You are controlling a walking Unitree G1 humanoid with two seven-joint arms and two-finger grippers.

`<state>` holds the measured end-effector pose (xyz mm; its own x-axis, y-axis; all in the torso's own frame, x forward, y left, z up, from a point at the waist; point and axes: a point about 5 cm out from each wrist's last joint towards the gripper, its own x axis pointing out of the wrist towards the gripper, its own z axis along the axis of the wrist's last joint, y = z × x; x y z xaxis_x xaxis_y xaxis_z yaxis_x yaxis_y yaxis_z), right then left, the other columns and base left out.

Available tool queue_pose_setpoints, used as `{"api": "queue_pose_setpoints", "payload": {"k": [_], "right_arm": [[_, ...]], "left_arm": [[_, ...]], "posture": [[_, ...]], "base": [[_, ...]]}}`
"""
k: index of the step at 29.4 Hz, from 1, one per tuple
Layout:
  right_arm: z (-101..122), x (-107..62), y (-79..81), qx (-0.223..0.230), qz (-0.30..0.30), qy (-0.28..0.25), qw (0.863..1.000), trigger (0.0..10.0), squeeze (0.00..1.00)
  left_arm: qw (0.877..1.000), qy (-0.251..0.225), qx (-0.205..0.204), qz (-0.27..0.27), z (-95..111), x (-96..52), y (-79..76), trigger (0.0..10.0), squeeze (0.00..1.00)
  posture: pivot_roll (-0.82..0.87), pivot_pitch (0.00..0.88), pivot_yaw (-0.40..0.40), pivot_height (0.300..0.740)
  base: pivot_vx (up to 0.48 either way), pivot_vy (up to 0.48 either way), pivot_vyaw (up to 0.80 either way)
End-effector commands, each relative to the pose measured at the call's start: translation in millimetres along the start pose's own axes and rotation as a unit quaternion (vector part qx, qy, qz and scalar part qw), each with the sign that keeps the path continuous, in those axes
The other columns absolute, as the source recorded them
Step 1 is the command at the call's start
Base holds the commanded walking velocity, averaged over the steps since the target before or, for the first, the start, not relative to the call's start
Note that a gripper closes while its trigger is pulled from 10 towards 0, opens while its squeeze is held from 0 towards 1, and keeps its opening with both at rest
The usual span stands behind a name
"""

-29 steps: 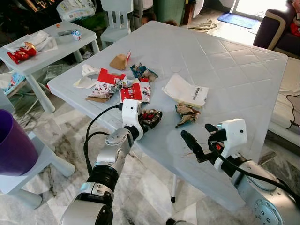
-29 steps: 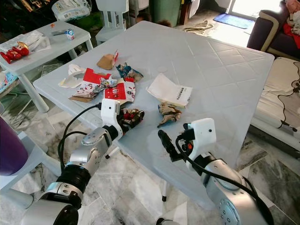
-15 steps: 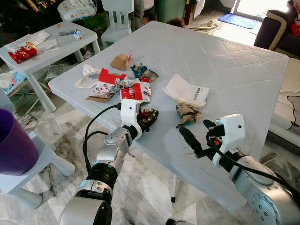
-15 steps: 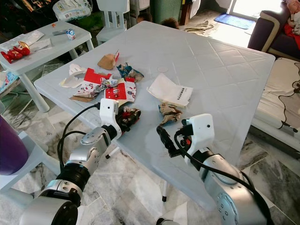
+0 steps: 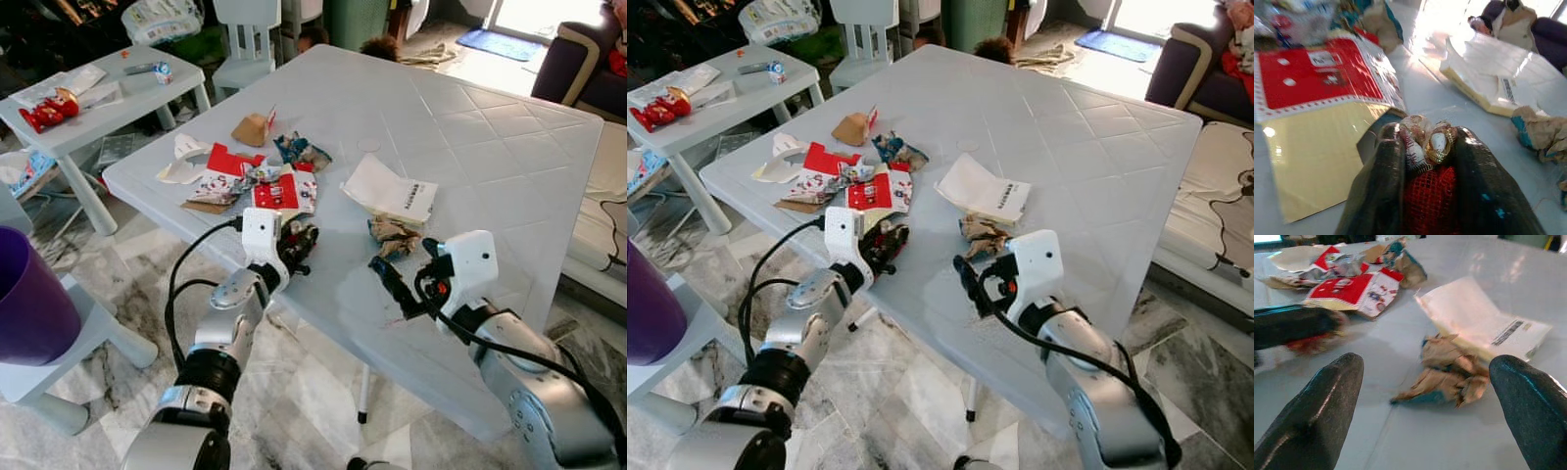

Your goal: Picking trash to rubbish bin

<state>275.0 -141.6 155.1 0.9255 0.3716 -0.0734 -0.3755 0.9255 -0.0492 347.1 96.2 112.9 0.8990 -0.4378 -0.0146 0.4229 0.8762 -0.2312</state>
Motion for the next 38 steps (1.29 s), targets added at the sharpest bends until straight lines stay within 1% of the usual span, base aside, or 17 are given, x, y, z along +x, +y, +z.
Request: {"api": "queue_pose_setpoints", "payload": {"k": [1, 4, 5, 6, 9, 11, 13, 14, 15, 18, 26, 33, 34, 35, 36, 37, 38], "right_arm": [[-1, 5.8, -3.4, -0.01, -0.012, -0.005, 1.0, 10.0, 0.0], [0, 10.6, -4.8, -0.017, -0.015, -0.011, 1.0, 10.0, 0.0], [0, 15.1, -6.5, -0.024, -0.018, -0.016, 0.999, 10.0, 0.0], [0, 25.1, -11.2, -0.032, -0.031, -0.025, 0.999, 10.0, 0.0], [0, 37.8, -16.1, -0.039, -0.045, -0.031, 0.998, 10.0, 0.0], [0, 41.5, -17.3, -0.044, -0.049, -0.032, 0.997, 10.0, 0.0], [-1, 53.6, -19.9, -0.051, -0.059, -0.036, 0.996, 10.0, 0.0], [-1, 53.6, -19.9, -0.051, -0.059, -0.036, 0.996, 10.0, 0.0], [-1, 58.9, -20.9, -0.055, -0.063, -0.037, 0.996, 10.0, 0.0], [-2, 67.0, -25.0, -0.067, -0.075, -0.033, 0.994, 10.0, 0.0], [-16, 70.8, -34.0, -0.103, -0.102, 0.005, 0.99, 10.0, 0.0], [-30, 67.1, -39.6, -0.094, -0.112, 0.038, 0.988, 10.0, 0.0], [-32, 65.9, -39.8, -0.093, -0.11, 0.042, 0.989, 5.1, 0.0], [-34, 65.0, -39.9, -0.09, -0.107, 0.046, 0.989, 2.7, 0.0], [-34, 65.0, -39.9, -0.09, -0.107, 0.046, 0.989, 2.7, 0.0], [-37, 64.0, -39.4, -0.076, -0.105, 0.051, 0.99, 0.0, 0.0], [-39, 63.4, -38.9, -0.07, -0.103, 0.056, 0.991, 0.0, 0.0]], "left_arm": [[1.0, -0.022, 0.002, 0.007, 7, -4.8, -1.1, 0.0, 0.0], [0.999, -0.031, 0.005, 0.014, 9, -9.0, -0.7, 0.0, 0.0], [0.999, -0.039, 0.006, 0.021, 10, -15.0, -0.6, 0.0, 0.0], [0.998, -0.053, 0.02, 0.033, 13, -29.0, -0.5, 0.0, 0.0], [0.996, -0.062, 0.028, 0.054, 15, -48.1, 1.1, 0.0, 0.0], [0.995, -0.065, 0.034, 0.061, 16, -53.8, 2.1, 0.0, 0.0], [0.993, -0.068, 0.049, 0.081, 18, -71.4, 5.7, 0.0, 0.0], [0.993, -0.068, 0.049, 0.081, 18, -71.4, 5.7, 0.0, 0.0], [0.992, -0.068, 0.052, 0.093, 19, -78.3, 8.6, 0.0, 0.0], [0.992, -0.059, 0.057, 0.1, 20, -86.6, 8.9, 0.0, 0.0], [0.992, -0.056, 0.062, 0.092, 25, -89.6, 3.4, 0.0, 0.0], [0.993, -0.056, 0.061, 0.083, 28, -86.9, 0.4, 0.0, 0.0], [0.993, -0.056, 0.062, 0.081, 29, -86.3, -0.1, 0.0, 0.0], [0.993, -0.055, 0.062, 0.08, 30, -85.7, -0.6, 0.0, 0.0], [0.993, -0.055, 0.062, 0.08, 30, -85.7, -0.6, 0.0, 0.0], [0.994, -0.053, 0.063, 0.079, 30, -85.2, -0.9, 0.0, 0.0], [0.994, -0.052, 0.062, 0.079, 30, -84.8, -1.1, 0.0, 0.0]], "posture": [[-0.05, 0.07, -0.018, 0.74], [-0.03, 0.07, -0.016, 0.74], [-0.03, 0.07, -0.016, 0.74], [0.0, 0.072, -0.015, 0.74], [0.04, 0.074, -0.019, 0.74], [0.04, 0.074, -0.019, 0.74], [0.09, 0.076, -0.025, 0.74], [0.09, 0.076, -0.025, 0.74], [0.1, 0.077, -0.026, 0.74], [0.13, 0.083, -0.03, 0.74], [0.14, 0.082, -0.028, 0.74], [0.13, 0.081, -0.021, 0.74], [0.12, 0.081, -0.018, 0.74], [0.12, 0.081, -0.018, 0.74], [0.12, 0.081, -0.018, 0.74], [0.12, 0.084, -0.018, 0.74], [0.12, 0.084, -0.017, 0.74]], "base": [[0.0, 0.0, 0.0], [0.0, 0.0, 0.0], [0.0, 0.0, 0.0], [0.0, 0.0, 0.0], [0.0, 0.0, 0.0], [0.0, 0.0, 0.0], [0.0, 0.0, 0.0], [0.0, 0.0, 0.0], [0.0, 0.0, 0.0], [0.0, 0.0, 0.0], [0.0, 0.0, 0.0], [0.0, 0.0, 0.0], [0.0, 0.0, 0.0], [0.0, 0.0, 0.0], [0.0, 0.0, 0.0], [0.0, 0.0, 0.0], [0.0, 0.0, 0.0]]}}
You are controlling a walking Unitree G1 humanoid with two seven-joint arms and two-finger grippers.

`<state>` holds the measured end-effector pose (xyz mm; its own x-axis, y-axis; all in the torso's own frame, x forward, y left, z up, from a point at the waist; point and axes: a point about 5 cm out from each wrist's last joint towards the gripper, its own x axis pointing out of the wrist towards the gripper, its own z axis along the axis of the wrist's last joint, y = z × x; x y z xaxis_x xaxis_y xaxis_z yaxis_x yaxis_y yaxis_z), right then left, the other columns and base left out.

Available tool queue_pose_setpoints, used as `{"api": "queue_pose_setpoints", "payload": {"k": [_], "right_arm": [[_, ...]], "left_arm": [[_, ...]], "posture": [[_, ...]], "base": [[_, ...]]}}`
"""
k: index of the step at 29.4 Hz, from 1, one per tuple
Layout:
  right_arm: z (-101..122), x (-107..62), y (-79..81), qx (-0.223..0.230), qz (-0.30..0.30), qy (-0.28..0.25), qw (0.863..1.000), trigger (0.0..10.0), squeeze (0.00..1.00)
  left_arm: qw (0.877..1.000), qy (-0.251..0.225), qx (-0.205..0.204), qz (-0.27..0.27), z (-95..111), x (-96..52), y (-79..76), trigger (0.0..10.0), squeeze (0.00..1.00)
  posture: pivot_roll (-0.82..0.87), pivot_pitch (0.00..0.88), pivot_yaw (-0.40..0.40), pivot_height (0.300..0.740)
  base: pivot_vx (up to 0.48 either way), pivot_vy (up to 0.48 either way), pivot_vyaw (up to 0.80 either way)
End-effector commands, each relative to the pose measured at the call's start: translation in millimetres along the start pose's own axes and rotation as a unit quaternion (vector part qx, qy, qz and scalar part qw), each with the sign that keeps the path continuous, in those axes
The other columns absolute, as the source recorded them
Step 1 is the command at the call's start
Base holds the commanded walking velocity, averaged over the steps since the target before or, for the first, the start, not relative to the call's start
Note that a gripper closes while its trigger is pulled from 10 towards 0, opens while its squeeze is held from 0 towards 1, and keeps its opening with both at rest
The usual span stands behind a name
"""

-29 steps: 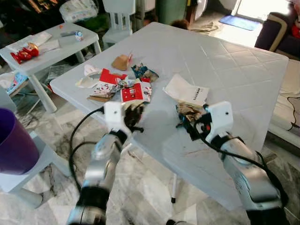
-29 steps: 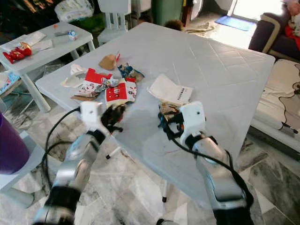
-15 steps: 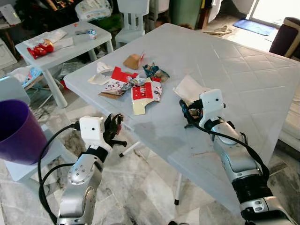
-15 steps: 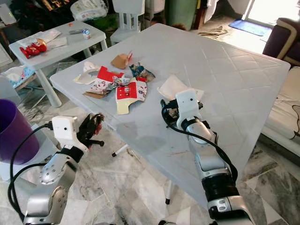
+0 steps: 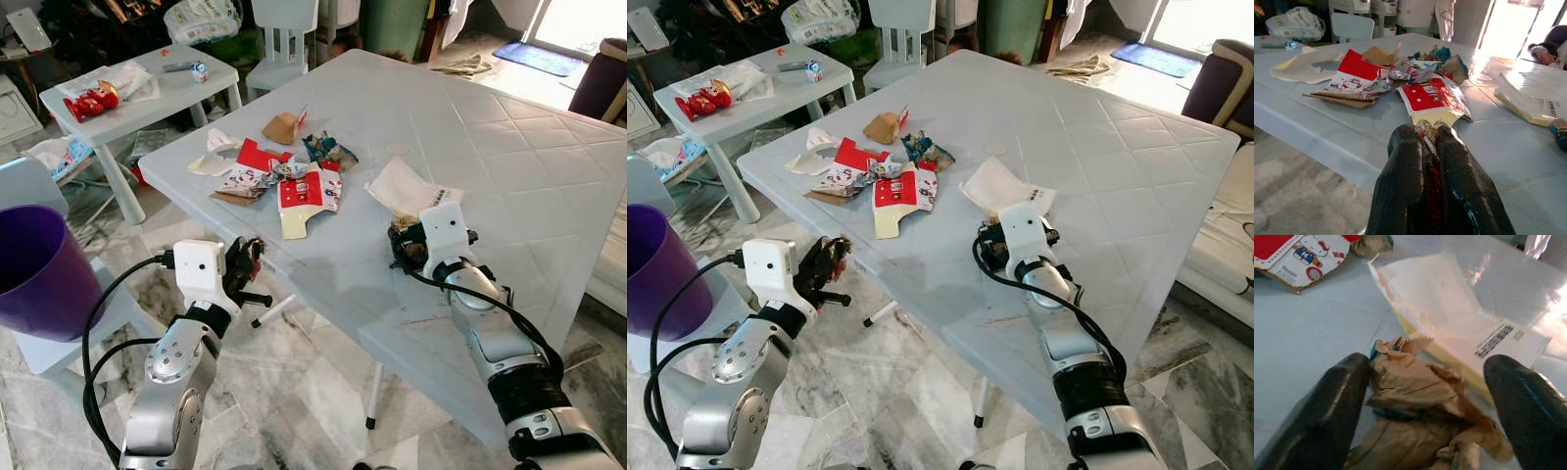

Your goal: Picking trash to rubbish bin

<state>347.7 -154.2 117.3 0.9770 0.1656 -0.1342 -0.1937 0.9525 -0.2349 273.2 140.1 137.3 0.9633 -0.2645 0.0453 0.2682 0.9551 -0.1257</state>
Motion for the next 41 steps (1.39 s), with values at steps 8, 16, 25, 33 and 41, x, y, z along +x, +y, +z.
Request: {"api": "queue_pose_setpoints", "payload": {"k": [8, 16, 25, 33, 41], "right_arm": [[-15, -3.2, 6.7, 0.045, 0.024, 0.043, 0.998, 0.0, 0.0], [-18, -6.3, 11.8, 0.056, 0.048, 0.052, 0.996, 0.0, 0.0], [-16, -9.7, 10.5, 0.064, 0.053, 0.051, 0.995, 0.0, 0.0], [-11, -17.1, 6.6, 0.091, 0.052, 0.045, 0.993, 0.0, 0.0], [1, -26.2, 10.2, 0.123, 0.07, 0.034, 0.989, 0.0, 0.0]], "left_arm": [[1.0, -0.004, 0.002, -0.009, 6, 2.0, -5.7, 0.0, 0.0], [1.0, 0.0, -0.004, -0.006, 4, 1.2, -8.5, 0.0, 0.0], [1.0, -0.002, -0.003, 0.005, 3, 2.5, -9.1, 0.0, 0.0], [0.998, 0.0, 0.01, 0.058, 2, 4.2, -3.2, 0.0, 0.0], [0.996, 0.016, 0.007, 0.083, -3, 6.4, -1.6, 0.0, 0.0]], "posture": [[0.11, 0.099, -0.026, 0.74], [0.1, 0.107, -0.032, 0.74], [0.08, 0.117, -0.04, 0.74], [0.07, 0.121, -0.046, 0.74], [0.05, 0.126, -0.05, 0.74]], "base": [[0.0, 0.0, 0.0], [0.0, 0.0, 0.0], [0.0, 0.0, 0.0], [0.0, 0.0, 0.0], [0.0, 0.0, 0.0]]}}
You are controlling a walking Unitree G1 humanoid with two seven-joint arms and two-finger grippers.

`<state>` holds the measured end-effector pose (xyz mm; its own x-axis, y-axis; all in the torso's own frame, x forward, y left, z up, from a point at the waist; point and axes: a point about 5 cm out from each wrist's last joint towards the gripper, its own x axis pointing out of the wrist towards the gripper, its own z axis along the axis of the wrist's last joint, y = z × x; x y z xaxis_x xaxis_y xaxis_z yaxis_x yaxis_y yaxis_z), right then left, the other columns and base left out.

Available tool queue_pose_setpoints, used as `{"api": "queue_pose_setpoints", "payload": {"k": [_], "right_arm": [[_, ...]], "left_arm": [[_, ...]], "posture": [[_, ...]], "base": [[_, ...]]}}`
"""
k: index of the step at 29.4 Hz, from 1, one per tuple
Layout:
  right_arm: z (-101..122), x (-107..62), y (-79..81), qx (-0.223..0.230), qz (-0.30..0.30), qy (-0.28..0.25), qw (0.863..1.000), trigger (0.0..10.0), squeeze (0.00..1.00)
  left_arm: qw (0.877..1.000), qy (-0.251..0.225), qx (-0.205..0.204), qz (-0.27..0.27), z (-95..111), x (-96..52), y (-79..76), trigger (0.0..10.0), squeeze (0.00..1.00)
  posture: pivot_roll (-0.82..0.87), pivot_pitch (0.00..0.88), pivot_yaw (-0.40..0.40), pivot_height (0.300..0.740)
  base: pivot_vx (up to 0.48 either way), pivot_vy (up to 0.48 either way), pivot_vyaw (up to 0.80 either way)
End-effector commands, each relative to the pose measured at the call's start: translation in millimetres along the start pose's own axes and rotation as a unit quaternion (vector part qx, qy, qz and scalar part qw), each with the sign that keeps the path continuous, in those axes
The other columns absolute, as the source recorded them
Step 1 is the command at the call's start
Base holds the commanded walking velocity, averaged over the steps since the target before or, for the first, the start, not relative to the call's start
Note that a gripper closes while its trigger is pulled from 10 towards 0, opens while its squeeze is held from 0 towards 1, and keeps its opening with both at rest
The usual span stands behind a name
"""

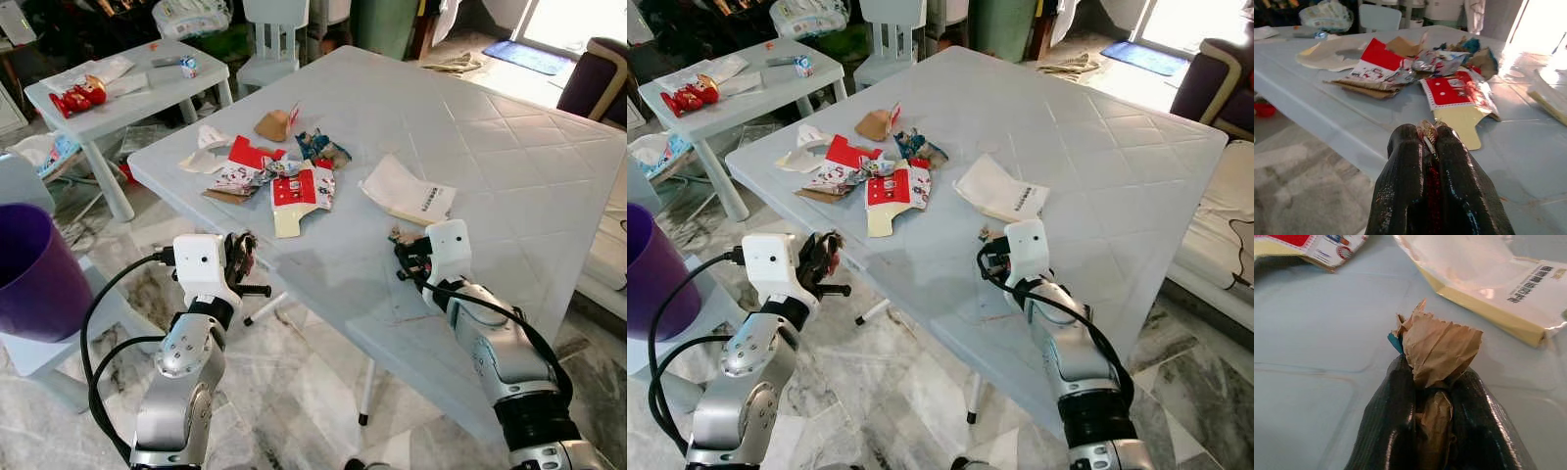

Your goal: Picking trash to rubbish bin

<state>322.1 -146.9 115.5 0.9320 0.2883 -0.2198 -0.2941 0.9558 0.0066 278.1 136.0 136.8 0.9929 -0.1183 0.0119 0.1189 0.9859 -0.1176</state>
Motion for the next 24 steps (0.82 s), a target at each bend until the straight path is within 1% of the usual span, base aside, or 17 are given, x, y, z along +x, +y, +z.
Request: {"api": "queue_pose_setpoints", "payload": {"k": [1, 3, 6, 7, 8, 10, 11, 13, 14, 15, 16, 17, 18, 20, 21, 22, 24], "right_arm": [[6, -4.6, 1.6, 0.02, 0.007, -0.009, 1.0, 0.0, 0.0], [9, -5.8, 4.0, 0.027, 0.013, -0.015, 0.999, 0.0, 0.0], [19, -9.7, 9.4, 0.045, 0.022, -0.043, 0.998, 0.0, 0.0], [25, -11.8, 13.1, 0.061, 0.037, -0.066, 0.995, 0.0, 0.0], [28, -12.7, 14.2, 0.061, 0.04, -0.072, 0.995, 0.0, 0.0], [40, -16.1, 18.6, 0.078, 0.049, -0.095, 0.991, 0.0, 0.0], [40, -16.1, 18.6, 0.078, 0.049, -0.095, 0.991, 0.0, 0.0], [50, -20.7, 25.2, 0.084, 0.073, -0.123, 0.986, 0.0, 0.0], [50, -20.7, 25.2, 0.084, 0.073, -0.123, 0.986, 0.0, 0.0], [53, -23.0, 28.2, 0.081, 0.082, -0.13, 0.985, 3.6, 0.0], [54, -23.8, 29.0, 0.079, 0.084, -0.131, 0.985, 3.6, 0.0], [54, -24.4, 29.7, 0.078, 0.085, -0.131, 0.985, 9.0, 0.0], [53, -25.3, 31.1, 0.071, 0.089, -0.131, 0.985, 10.0, 0.0], [53, -26.0, 31.4, 0.069, 0.09, -0.131, 0.985, 10.0, 0.0], [53, -26.9, 32.8, 0.066, 0.095, -0.132, 0.984, 10.0, 0.0], [54, -27.7, 33.9, 0.065, 0.099, -0.132, 0.984, 10.0, 0.0], [54, -28.0, 34.7, 0.066, 0.1, -0.132, 0.984, 10.0, 0.0]], "left_arm": [[1.0, 0.009, 0.002, 0.008, -3, 0.8, 0.4, 0.0, 0.0], [1.0, 0.008, 0.003, 0.008, -3, 0.9, 0.1, 0.0, 0.0], [1.0, 0.012, -0.005, 0.001, -4, 0.9, -2.2, 0.0, 0.0], [1.0, 0.011, -0.004, 0.001, -4, 0.7, -2.8, 0.0, 0.0], [1.0, 0.011, -0.004, 0.002, -4, 0.8, -2.9, 0.0, 0.0], [1.0, 0.011, -0.004, 0.006, -3, 1.0, -2.8, 0.0, 0.0], [1.0, 0.011, -0.004, 0.006, -3, 1.0, -2.8, 0.0, 0.0], [1.0, 0.011, -0.009, 0.008, -4, 0.8, -3.1, 0.0, 0.0], [1.0, 0.011, -0.009, 0.008, -4, 0.8, -3.1, 0.0, 0.0], [1.0, 0.011, -0.011, 0.008, -4, 0.9, -3.7, 0.0, 0.0], [1.0, 0.011, -0.011, 0.007, -3, 1.0, -4.0, 0.0, 0.0], [1.0, 0.011, -0.012, 0.007, -4, 1.1, -4.2, 0.0, 0.0], [1.0, 0.012, -0.016, 0.006, -4, 1.1, -4.6, 0.4, 0.0], [1.0, 0.012, -0.017, 0.005, -4, 1.2, -5.0, 0.4, 0.0], [1.0, 0.012, -0.018, 0.001, -4, 1.2, -5.6, 0.5, 0.0], [1.0, 0.013, -0.019, -0.002, -4, 1.3, -6.0, 0.8, 0.0], [1.0, 0.014, -0.02, -0.003, -5, 1.5, -6.3, 0.7, 0.0]], "posture": [[0.05, 0.126, -0.051, 0.74], [0.05, 0.126, -0.051, 0.74], [0.05, 0.124, -0.052, 0.74], [0.05, 0.123, -0.053, 0.74], [0.05, 0.123, -0.053, 0.74], [0.05, 0.126, -0.054, 0.74], [0.05, 0.126, -0.054, 0.74], [0.05, 0.128, -0.055, 0.74], [0.05, 0.128, -0.055, 0.74], [0.05, 0.128, -0.055, 0.74], [0.05, 0.128, -0.055, 0.74], [0.05, 0.126, -0.057, 0.74], [0.05, 0.126, -0.057, 0.74], [0.05, 0.124, -0.057, 0.74], [0.05, 0.124, -0.057, 0.74], [0.05, 0.122, -0.056, 0.74], [0.05, 0.118, -0.056, 0.74]], "base": [[0.0, 0.0, 0.0], [0.0, 0.0, 0.0], [0.0, 0.0, 0.0], [0.0, 0.0, 0.0], [0.0, 0.0, 0.0], [0.0, 0.0, 0.0], [0.0, 0.0, 0.0], [0.0, 0.0, 0.0], [0.0, 0.0, 0.0], [0.0, 0.0, 0.0], [0.0, 0.0, 0.0], [0.0, 0.0, 0.0], [0.0, 0.0, 0.0], [0.0, 0.0, 0.4], [0.0, 0.0, 0.8], [0.0, 0.0, 0.8], [0.0, 0.0, 0.8]]}}
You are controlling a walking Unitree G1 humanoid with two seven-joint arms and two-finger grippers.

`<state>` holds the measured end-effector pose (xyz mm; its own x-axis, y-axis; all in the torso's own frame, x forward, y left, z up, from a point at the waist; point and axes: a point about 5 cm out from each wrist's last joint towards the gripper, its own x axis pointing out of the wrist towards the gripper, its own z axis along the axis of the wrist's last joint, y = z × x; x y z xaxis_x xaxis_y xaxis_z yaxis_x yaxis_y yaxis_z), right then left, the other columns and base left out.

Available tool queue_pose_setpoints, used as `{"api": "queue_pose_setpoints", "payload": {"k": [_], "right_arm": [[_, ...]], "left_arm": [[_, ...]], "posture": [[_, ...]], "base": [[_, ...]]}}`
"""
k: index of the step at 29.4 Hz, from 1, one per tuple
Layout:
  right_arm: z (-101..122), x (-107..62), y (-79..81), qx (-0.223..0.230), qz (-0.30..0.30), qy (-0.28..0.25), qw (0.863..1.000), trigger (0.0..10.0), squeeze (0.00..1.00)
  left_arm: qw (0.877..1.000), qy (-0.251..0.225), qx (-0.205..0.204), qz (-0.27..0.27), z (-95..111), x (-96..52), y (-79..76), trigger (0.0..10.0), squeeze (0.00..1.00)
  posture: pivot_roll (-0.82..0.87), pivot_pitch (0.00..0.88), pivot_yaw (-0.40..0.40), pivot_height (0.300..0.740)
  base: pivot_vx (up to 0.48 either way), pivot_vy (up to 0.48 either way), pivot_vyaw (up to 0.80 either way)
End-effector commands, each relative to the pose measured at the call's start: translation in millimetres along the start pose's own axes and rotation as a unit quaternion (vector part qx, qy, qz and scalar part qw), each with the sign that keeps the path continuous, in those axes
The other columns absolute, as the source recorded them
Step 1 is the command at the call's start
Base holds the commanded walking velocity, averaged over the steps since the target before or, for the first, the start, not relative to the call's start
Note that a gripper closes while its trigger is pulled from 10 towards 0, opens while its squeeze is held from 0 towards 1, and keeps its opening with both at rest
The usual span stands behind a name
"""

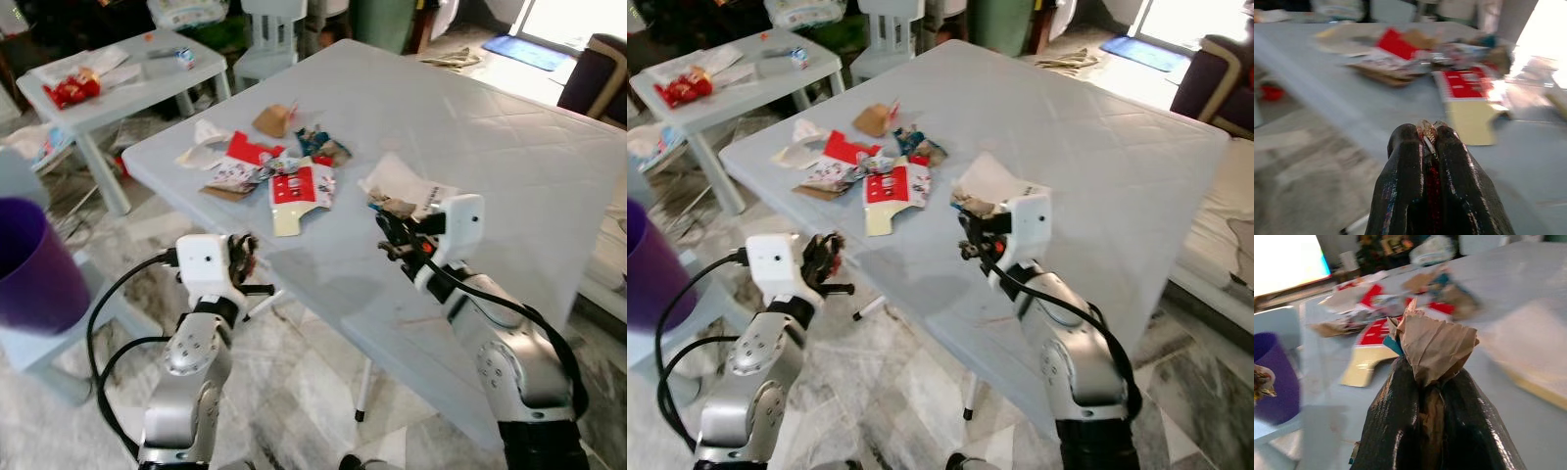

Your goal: Picking trash to rubbish bin

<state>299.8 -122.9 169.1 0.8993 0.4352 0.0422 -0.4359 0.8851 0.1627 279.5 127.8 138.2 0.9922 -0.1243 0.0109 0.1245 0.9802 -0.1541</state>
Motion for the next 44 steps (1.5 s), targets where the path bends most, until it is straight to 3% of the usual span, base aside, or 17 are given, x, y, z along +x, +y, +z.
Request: {"api": "queue_pose_setpoints", "payload": {"k": [1, 24, 35, 44], "right_arm": [[4.9, -0.1, 6.0, -0.003, 0.016, -0.007, 1.0, 10.0, 0.0], [3.8, 0.4, 11.4, -0.003, 0.024, -0.005, 1.0, 10.0, 0.0], [4.5, 2.6, 11.3, 0.008, 0.02, -0.006, 1.0, 10.0, 0.0], [4.4, 3.0, 13.5, 0.007, 0.024, -0.005, 1.0, 10.0, 0.0]], "left_arm": [[1.0, 0.014, -0.002, 0.0, -5.1, -0.9, 2.0, 0.7, 0.0], [0.999, 0.023, -0.028, -0.004, -7.6, -0.3, -1.0, 0.2, 0.0], [0.999, 0.029, -0.039, -0.004, -8.9, 0.1, -1.0, 0.0, 0.0], [0.999, 0.032, -0.043, -0.008, -9.6, 0.4, -1.9, 0.0, 0.0]], "posture": [[0.05, 0.118, -0.056, 0.74], [0.04, 0.132, -0.052, 0.74], [0.04, 0.137, -0.052, 0.74], [0.04, 0.138, -0.054, 0.74]], "base": [[0.0, 0.0, 0.8], [0.0, 0.0, 0.8], [0.0, 0.0, 0.0], [0.0, 0.273, 0.0]]}}
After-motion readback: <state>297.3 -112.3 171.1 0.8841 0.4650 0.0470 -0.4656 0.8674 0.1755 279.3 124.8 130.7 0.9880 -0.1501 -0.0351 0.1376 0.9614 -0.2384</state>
